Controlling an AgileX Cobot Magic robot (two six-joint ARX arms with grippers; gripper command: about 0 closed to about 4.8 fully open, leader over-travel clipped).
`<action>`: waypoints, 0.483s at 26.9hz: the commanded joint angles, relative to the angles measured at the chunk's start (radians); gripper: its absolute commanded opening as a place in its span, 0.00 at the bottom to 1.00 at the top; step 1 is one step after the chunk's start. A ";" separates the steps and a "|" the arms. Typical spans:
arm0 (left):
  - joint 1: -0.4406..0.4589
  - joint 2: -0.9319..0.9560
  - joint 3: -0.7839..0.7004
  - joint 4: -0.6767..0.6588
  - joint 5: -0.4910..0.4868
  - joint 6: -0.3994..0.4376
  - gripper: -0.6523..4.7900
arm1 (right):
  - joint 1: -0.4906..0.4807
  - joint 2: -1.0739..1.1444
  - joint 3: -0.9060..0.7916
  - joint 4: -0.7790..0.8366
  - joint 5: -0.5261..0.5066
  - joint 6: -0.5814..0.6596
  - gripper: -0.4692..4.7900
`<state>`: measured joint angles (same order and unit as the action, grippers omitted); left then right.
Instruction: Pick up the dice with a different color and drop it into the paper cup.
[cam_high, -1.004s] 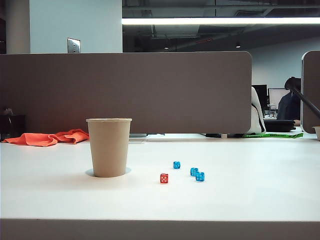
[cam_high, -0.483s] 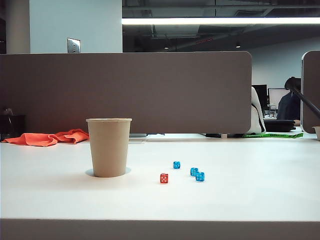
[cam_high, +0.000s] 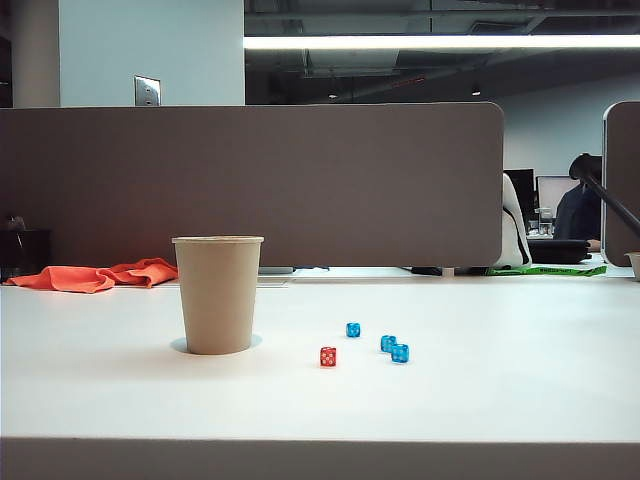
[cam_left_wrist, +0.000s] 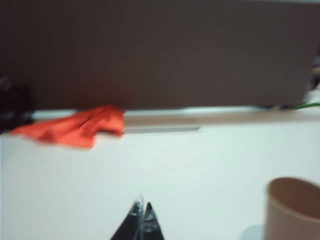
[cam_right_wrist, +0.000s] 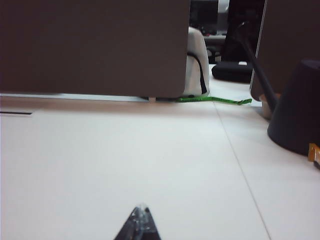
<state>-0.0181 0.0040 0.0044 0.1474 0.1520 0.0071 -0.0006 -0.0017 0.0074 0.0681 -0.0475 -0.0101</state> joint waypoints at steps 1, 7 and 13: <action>0.001 0.001 0.006 0.058 0.113 -0.008 0.11 | 0.000 0.000 0.026 0.024 0.004 -0.002 0.08; -0.011 0.001 0.009 0.037 0.285 -0.022 0.11 | 0.000 0.006 0.117 -0.103 0.005 -0.024 0.08; -0.132 0.001 0.046 -0.089 0.309 -0.018 0.11 | 0.000 0.122 0.273 -0.157 0.000 -0.047 0.08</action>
<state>-0.1352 0.0044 0.0452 0.0631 0.4545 -0.0158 -0.0002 0.0875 0.2489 -0.0967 -0.0471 -0.0532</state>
